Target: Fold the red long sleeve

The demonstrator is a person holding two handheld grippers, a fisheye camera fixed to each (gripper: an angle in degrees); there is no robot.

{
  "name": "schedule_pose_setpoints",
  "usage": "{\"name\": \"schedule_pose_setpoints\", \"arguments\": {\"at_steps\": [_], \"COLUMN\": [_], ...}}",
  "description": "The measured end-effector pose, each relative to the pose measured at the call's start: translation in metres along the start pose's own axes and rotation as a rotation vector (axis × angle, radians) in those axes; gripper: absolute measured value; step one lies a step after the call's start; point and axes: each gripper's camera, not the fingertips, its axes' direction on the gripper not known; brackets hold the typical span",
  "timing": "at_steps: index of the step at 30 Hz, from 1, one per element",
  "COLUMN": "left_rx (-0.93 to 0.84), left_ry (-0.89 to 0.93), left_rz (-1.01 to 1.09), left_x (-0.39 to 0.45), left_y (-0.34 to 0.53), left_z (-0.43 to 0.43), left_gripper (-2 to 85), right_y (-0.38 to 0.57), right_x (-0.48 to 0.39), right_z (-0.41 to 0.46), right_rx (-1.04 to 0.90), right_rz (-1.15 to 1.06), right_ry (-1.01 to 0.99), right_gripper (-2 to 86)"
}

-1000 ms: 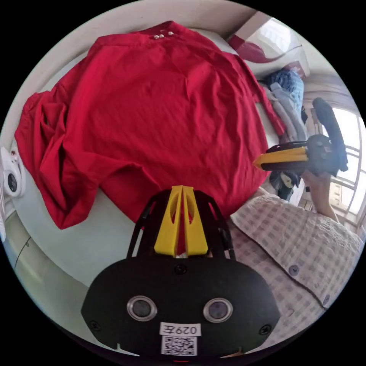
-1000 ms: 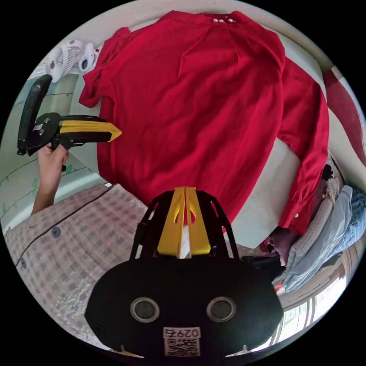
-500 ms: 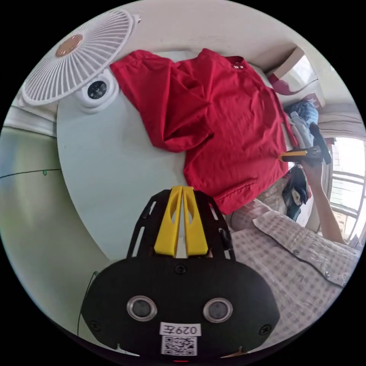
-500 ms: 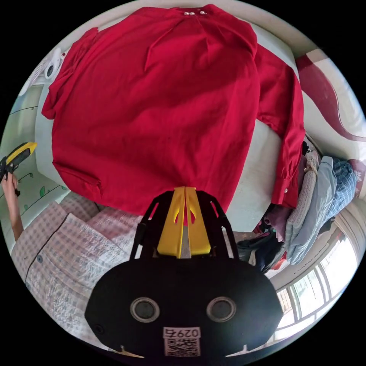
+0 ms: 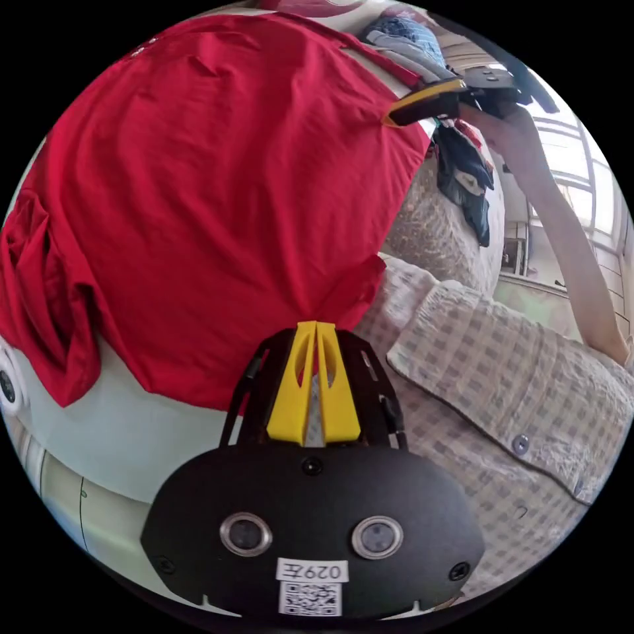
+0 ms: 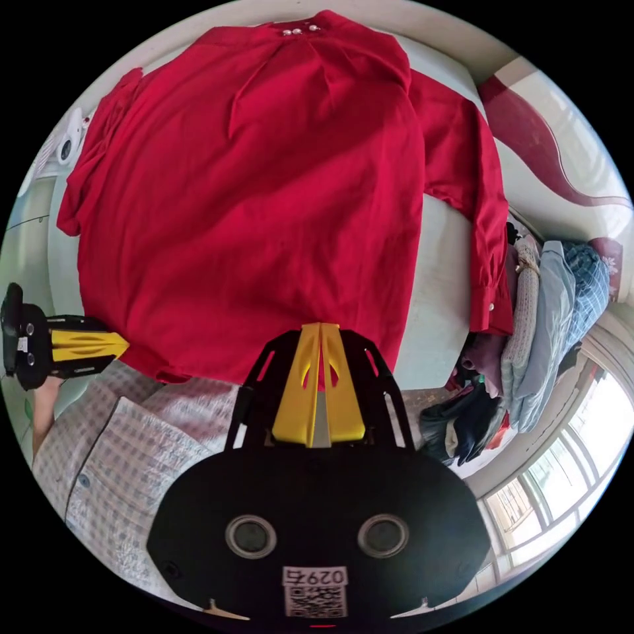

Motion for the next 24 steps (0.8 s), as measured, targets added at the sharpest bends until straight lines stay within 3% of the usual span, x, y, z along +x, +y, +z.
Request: {"name": "schedule_pose_setpoints", "arguments": {"at_steps": [3, 4, 8, 10, 12, 18, 19, 24], "left_rx": [-0.162, -0.136, 0.178, 0.350, 0.393, 0.181, 0.251, 0.194], "left_ry": [0.002, -0.014, 0.059, -0.024, -0.080, -0.202, -0.253, -0.240], "left_rz": [0.004, -0.022, -0.140, -0.291, -0.379, -0.429, -0.429, -0.420], "left_x": [0.001, 0.000, -0.009, -0.019, -0.026, -0.025, -0.016, -0.018], "left_y": [0.019, 0.029, 0.053, 0.061, 0.059, 0.026, 0.030, 0.019], "left_z": [0.014, 0.004, -0.065, -0.100, -0.111, -0.080, -0.083, -0.063], "left_gripper": [-1.0, -1.0, -1.0, -1.0, -1.0, -1.0, -1.0, -1.0], "right_y": [0.001, 0.001, 0.000, -0.003, -0.004, -0.003, -0.002, 0.001], "right_x": [0.001, -0.001, -0.010, -0.014, -0.014, -0.001, 0.003, 0.002], "right_z": [-0.003, -0.004, -0.006, -0.007, -0.008, -0.012, -0.013, -0.016], "right_rx": [0.006, 0.007, -0.004, -0.017, -0.025, -0.017, -0.009, 0.004], "right_rz": [0.008, 0.004, -0.025, -0.032, -0.034, -0.008, 0.004, -0.007], "right_ry": [-0.011, -0.005, 0.040, 0.058, 0.060, -0.024, -0.045, -0.041], "right_gripper": [-0.5, -0.5, -0.5, -0.5, -0.5, -0.5, -0.5, -0.5]}}
